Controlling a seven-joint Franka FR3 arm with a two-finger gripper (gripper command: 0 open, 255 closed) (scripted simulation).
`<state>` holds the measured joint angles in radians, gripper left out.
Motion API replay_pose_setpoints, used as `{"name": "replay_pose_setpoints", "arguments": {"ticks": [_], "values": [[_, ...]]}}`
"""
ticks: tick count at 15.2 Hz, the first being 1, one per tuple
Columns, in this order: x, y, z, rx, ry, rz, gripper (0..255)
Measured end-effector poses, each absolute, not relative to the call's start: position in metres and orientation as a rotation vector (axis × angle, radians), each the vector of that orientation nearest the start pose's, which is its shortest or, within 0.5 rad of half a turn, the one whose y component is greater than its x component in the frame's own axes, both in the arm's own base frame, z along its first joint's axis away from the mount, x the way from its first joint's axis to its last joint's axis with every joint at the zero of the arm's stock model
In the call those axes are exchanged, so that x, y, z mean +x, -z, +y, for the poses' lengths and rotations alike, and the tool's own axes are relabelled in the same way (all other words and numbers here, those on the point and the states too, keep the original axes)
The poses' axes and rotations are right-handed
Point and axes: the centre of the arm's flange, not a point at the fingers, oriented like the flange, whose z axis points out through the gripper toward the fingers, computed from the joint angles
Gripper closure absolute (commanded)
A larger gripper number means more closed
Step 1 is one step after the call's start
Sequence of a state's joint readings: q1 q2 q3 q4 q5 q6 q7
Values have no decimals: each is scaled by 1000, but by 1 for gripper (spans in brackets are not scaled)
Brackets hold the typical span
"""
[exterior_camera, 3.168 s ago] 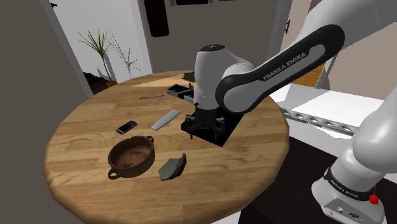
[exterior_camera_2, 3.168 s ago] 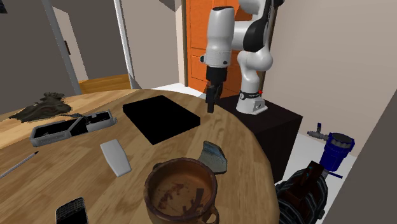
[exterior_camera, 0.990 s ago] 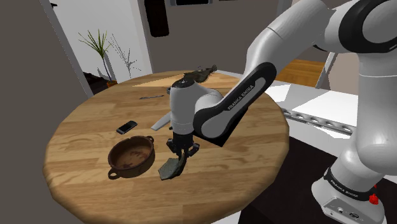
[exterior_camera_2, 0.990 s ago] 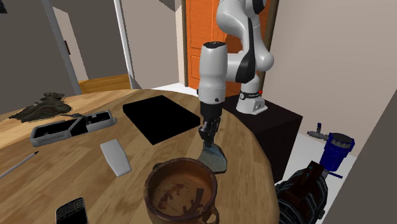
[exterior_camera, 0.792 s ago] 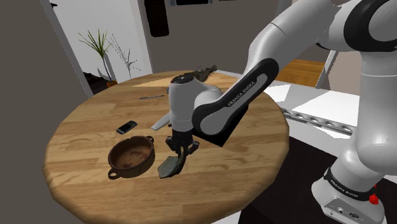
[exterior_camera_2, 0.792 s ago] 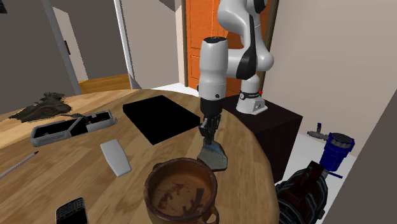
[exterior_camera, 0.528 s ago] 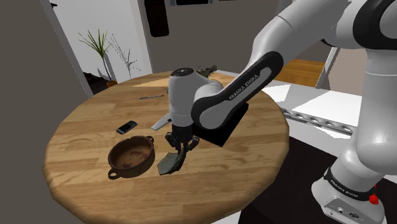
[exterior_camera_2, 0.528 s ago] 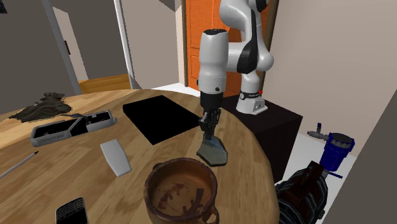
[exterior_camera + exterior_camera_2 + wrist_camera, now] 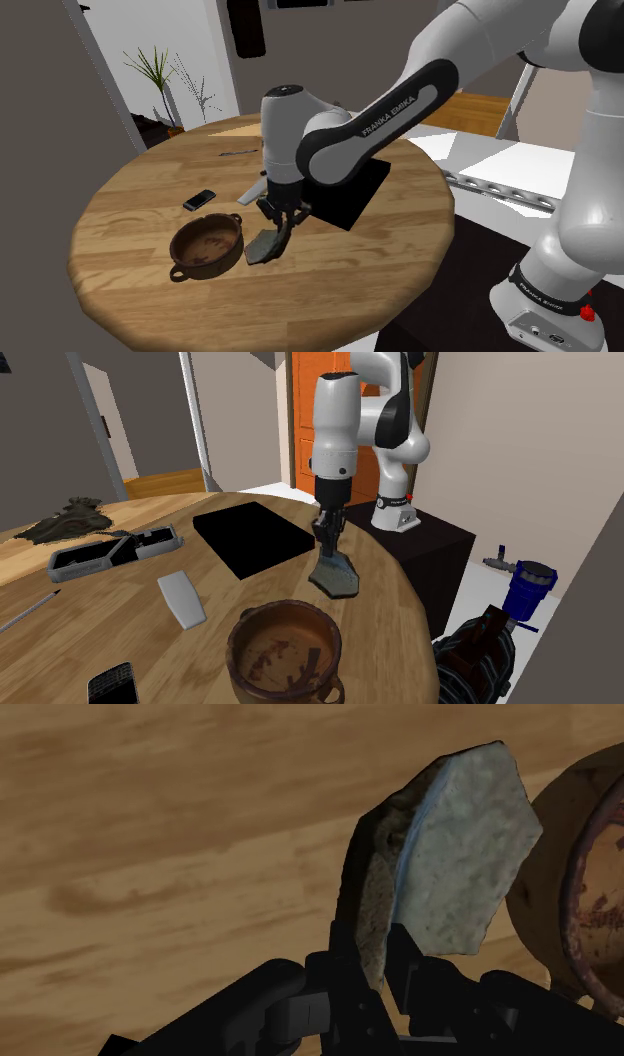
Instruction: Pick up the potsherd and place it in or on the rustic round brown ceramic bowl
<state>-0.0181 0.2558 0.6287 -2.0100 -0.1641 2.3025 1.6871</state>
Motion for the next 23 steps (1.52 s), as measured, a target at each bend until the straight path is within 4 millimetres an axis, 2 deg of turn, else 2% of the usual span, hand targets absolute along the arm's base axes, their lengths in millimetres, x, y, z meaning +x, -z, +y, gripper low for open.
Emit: {"name": "replay_pose_setpoints", "arguments": {"ticks": [13, 15, 20, 23], "values": [[500, -428, 329, -2680, 27, 1454, 255], [513, -433, 336, -2680, 25, 1453, 255], [567, -446, 367, -2680, 25, 1451, 255], [603, -447, 385, -2680, 25, 1450, 255]]}}
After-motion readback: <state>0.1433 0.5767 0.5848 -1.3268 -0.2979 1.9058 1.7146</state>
